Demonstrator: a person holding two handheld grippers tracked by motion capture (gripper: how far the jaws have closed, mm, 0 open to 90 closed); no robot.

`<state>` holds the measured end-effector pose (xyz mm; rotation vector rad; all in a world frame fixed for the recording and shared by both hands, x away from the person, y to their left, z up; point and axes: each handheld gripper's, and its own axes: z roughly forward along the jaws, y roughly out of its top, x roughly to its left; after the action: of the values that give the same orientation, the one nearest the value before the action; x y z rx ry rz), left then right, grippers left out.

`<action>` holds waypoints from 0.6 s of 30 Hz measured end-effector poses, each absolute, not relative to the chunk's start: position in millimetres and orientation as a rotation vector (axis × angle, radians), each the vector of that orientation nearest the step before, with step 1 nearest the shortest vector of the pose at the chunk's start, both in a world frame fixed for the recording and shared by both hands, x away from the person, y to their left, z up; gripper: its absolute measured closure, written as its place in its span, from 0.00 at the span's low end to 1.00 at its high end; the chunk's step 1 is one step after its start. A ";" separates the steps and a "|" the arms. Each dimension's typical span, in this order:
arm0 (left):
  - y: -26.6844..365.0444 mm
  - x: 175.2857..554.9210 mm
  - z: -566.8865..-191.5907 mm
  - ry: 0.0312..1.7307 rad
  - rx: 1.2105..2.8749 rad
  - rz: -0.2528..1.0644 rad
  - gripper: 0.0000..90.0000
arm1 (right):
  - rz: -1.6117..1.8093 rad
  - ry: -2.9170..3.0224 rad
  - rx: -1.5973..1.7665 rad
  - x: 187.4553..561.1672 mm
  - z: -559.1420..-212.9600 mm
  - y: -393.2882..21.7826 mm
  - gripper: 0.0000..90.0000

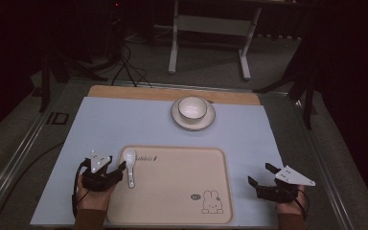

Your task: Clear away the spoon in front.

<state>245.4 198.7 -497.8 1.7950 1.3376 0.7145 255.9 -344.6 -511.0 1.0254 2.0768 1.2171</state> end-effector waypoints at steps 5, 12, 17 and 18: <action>209.8 252.1 -494.4 1.303 1.781 0.749 0.48 | 1.216 2.074 1.026 255.5 -511.0 -345.4 0.15; 234.6 265.7 -495.0 1.300 1.737 0.763 0.47 | 1.223 2.068 1.030 255.2 -510.6 -346.0 0.15; 250.8 274.0 -496.1 1.303 1.713 0.807 0.46 | 1.236 2.059 1.036 255.5 -510.2 -347.6 0.15; 254.0 275.9 -496.5 1.304 1.708 0.807 0.46 | 1.238 2.058 1.038 255.4 -510.2 -347.8 0.15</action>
<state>275.9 254.0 -496.5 1.7083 1.3044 0.8074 255.4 -347.8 -510.2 1.0380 2.0579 1.2382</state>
